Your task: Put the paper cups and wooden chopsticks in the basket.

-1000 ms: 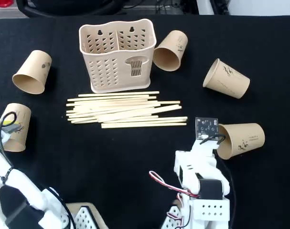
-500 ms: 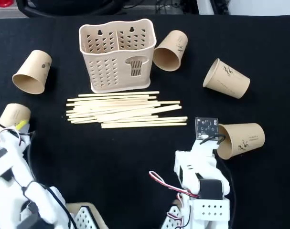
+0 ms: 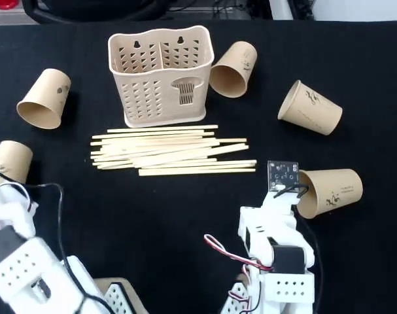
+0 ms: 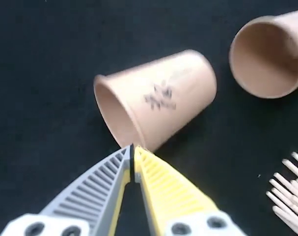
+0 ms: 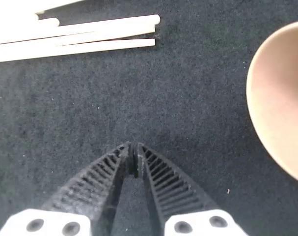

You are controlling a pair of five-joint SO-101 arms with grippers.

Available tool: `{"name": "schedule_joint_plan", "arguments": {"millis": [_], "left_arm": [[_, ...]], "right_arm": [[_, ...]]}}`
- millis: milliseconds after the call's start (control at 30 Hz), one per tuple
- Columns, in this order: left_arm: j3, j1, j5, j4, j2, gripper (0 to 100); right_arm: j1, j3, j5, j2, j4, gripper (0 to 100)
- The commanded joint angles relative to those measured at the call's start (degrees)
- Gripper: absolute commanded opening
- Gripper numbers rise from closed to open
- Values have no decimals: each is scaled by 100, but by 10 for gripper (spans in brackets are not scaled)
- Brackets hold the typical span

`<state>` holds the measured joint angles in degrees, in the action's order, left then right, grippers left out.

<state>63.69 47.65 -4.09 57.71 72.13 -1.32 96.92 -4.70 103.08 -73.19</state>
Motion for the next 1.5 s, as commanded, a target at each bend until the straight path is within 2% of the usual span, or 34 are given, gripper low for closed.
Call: {"name": "schedule_joint_plan", "arguments": {"millis": [0,100,167,267,333,533,733,1067,1200,1267,1467], "left_arm": [[-804,-57,246,809,589,30],[-541,-57,369,747,615,61],[-101,-48,334,440,545,137],[681,119,-176,-308,466,281],[1165,163,-404,-1020,431,338],[2510,48,-782,-3332,431,345],[3424,-541,-818,-4888,431,282],[3389,-690,-800,-4879,325,30],[3222,-681,-571,-4782,308,27],[2967,-681,-273,-4299,325,28],[1385,-681,114,-2066,325,28]], "right_arm": [[-44,-31,9,286,-26,22],[-44,-31,9,286,-26,22],[-44,-31,9,286,-26,22],[-44,-31,9,286,-26,22],[-53,-31,9,286,-26,22],[-44,-31,9,286,-26,22],[-44,-31,9,286,-26,22],[-44,-31,9,286,-26,22],[-44,-31,9,286,-26,22],[-44,-31,9,286,-26,22],[-44,-31,9,286,-26,22]]}}
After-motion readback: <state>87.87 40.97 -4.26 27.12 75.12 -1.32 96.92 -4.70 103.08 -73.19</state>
